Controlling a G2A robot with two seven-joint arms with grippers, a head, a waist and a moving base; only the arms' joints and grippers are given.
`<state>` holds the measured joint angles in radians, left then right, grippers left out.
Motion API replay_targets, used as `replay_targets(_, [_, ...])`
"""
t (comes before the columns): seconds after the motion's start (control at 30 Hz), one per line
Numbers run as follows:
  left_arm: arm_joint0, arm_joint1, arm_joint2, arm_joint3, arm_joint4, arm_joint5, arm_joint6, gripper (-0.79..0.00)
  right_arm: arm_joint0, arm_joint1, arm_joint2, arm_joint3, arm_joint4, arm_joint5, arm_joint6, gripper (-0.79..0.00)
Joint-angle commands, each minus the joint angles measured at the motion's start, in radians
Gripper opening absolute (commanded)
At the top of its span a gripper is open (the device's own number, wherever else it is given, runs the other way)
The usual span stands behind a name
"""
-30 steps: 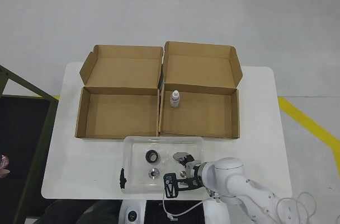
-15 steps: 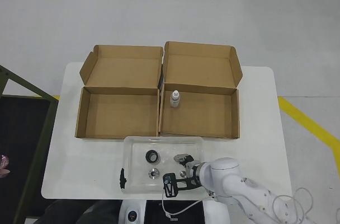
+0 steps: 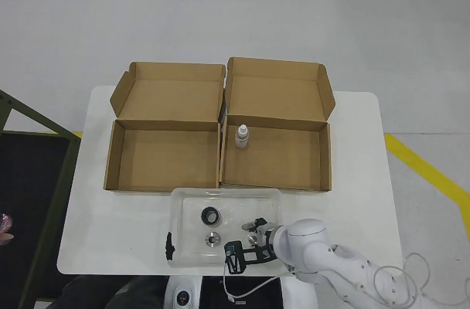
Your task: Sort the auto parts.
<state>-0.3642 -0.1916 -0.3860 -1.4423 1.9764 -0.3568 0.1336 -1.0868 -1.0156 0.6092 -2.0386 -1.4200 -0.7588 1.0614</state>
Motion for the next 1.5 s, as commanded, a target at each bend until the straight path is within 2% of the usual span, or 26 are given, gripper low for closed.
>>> replay_targets(0.0, [0.000, 0.000, 0.000, 0.000, 0.000, 0.000, 0.000, 0.000, 0.011, 0.003, -0.017, 0.002, 0.008, 0.003, 0.003, -0.493])
replay_targets(0.07, [0.000, 0.000, 0.000, 0.000, 0.000, 0.000, 0.000, 0.000, 0.024, 0.007, -0.035, 0.003, 0.013, 0.011, 0.011, -0.520])
replay_targets(0.23, [0.000, 0.000, 0.000, 0.000, 0.000, 0.000, 0.000, 0.000, 0.058, 0.013, -0.064, 0.001, 0.054, 0.025, 0.025, -0.782])
replay_targets(0.53, [0.000, 0.000, 0.000, 0.000, 0.000, 0.000, 0.000, 0.000, 0.107, 0.019, -0.067, -0.060, 0.086, 0.035, 0.017, -0.785])
replay_targets(1.03, [0.000, 0.000, 0.000, 0.000, 0.000, 0.000, 0.000, 0.000, 0.059, 0.030, 0.041, -0.106, -0.050, 0.102, -0.309, -0.785])
replay_targets(1.47, [0.000, 0.000, 0.000, 0.000, 0.000, 0.000, 0.000, 0.000, 0.005, 0.052, 0.222, -0.050, 0.099, 0.090, -0.559, -0.785])
